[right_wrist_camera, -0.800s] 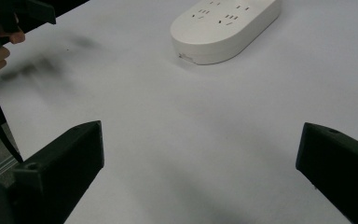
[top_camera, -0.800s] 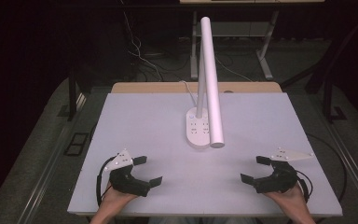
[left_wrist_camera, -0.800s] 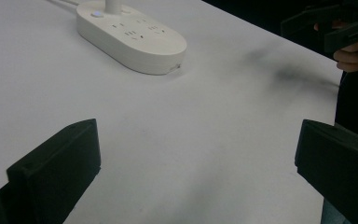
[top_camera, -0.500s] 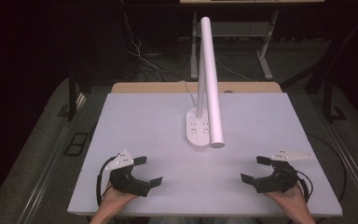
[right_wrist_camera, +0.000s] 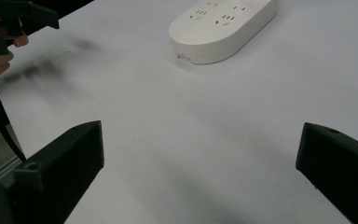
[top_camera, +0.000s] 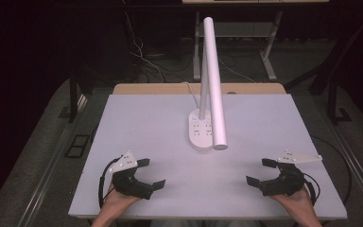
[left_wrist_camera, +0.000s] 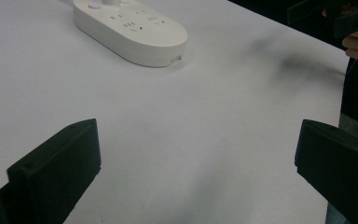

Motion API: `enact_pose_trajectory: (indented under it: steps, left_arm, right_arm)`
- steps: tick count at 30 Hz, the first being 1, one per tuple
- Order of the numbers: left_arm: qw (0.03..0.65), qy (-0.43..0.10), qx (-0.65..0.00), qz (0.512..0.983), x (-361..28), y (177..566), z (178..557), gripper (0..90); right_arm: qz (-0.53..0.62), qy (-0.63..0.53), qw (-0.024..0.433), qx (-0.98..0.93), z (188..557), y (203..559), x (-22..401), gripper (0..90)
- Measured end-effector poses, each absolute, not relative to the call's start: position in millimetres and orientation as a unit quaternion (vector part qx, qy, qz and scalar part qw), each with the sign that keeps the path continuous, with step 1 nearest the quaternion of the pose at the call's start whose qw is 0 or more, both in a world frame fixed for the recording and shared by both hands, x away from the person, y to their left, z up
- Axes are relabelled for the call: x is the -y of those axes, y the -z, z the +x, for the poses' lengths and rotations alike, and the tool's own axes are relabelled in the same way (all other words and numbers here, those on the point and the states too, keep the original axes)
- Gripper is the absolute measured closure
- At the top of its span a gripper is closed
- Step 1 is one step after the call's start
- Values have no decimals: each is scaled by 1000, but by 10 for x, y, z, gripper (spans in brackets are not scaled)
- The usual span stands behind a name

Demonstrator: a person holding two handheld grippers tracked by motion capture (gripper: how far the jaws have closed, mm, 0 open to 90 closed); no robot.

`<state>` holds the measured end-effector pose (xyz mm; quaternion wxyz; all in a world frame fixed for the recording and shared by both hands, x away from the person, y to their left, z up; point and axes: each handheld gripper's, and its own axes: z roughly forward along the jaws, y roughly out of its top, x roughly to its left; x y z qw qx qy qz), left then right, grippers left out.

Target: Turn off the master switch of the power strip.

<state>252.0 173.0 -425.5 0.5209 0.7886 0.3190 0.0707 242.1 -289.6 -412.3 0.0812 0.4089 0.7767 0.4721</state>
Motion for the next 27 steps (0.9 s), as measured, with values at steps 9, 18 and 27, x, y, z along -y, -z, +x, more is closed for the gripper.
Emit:
enact_pose_trajectory:
  steps: [9,18,27]
  left_arm:
    - [504,-71,-309,803,-1689,4213,2539,0]
    - [496,-64,-305,811,-1677,4143,2586,0]
    - [492,-38,-308,814,-1645,4091,2652,0]
  right_arm:
    - [411,-464,76,-781,2428,4135,2911,2]
    - [412,-458,77,-784,2424,4139,2918,2]
    - [412,-459,80,-783,2426,4139,2939,1]
